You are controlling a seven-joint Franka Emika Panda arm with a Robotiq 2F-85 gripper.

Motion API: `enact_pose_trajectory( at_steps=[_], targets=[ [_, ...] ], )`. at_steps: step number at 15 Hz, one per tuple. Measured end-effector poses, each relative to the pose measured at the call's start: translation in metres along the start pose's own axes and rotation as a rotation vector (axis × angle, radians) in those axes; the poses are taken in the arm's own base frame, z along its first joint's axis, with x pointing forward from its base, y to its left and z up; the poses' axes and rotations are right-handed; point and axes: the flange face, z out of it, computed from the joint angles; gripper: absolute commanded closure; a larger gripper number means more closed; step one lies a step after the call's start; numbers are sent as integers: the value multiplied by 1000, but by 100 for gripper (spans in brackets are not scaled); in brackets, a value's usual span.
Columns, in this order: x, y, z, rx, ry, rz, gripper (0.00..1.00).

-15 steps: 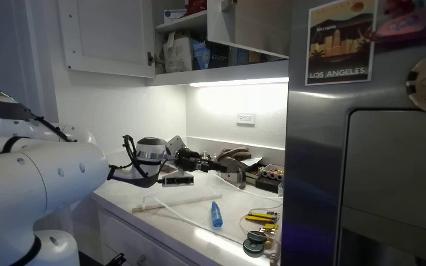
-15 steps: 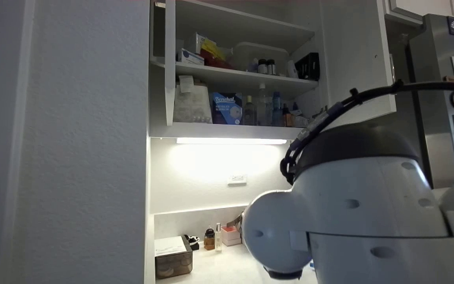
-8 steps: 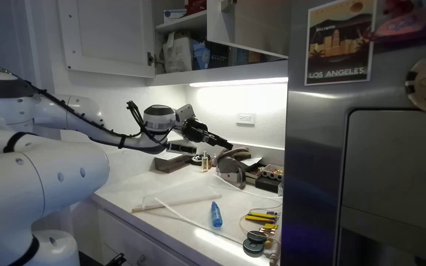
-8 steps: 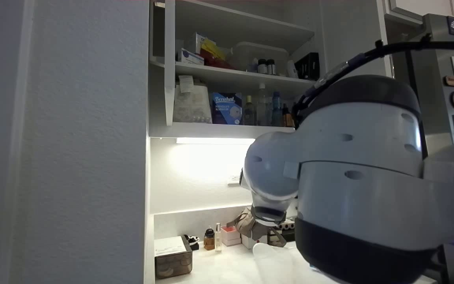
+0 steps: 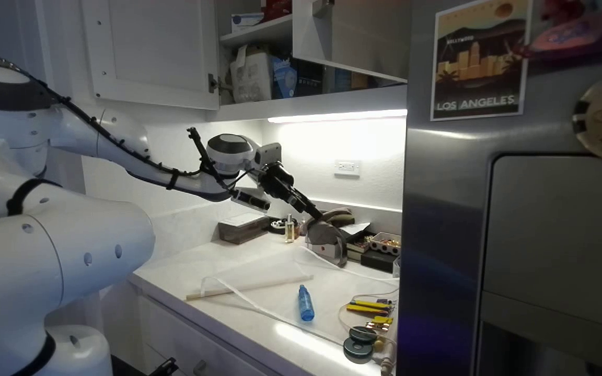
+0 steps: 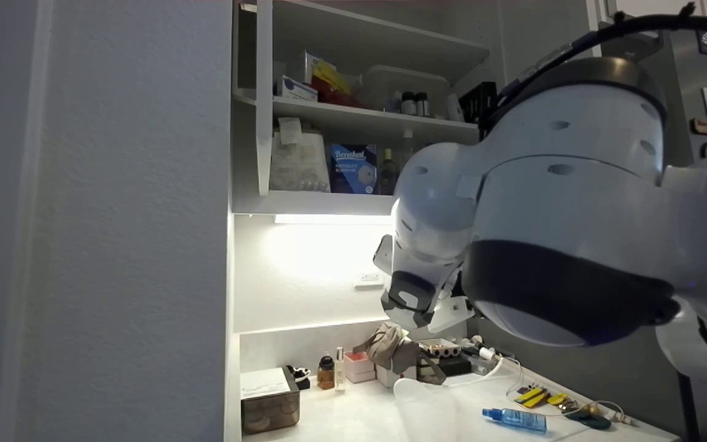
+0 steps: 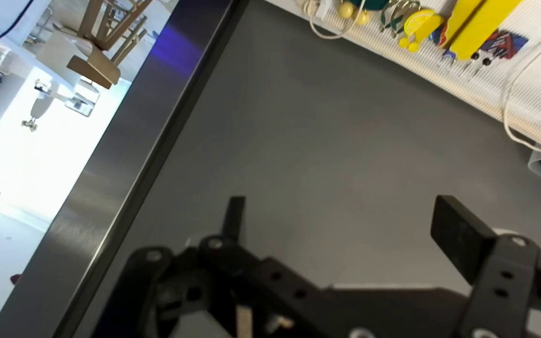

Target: Place the blue bottle on the bottom shelf of the open upper cabinet

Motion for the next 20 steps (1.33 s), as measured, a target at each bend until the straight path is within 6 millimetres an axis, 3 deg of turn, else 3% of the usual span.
enact_pose_trajectory(
  at_steps=[5, 9, 14, 20],
  targets=[
    [13, 9, -2, 69, -117, -96, 0],
    [30, 26, -2, 140, -211, -169, 0],
    [37, 61, -2, 258, -319, -319, 0],
    [26, 117, 10, 313, -406, -609, 0]
  ],
)
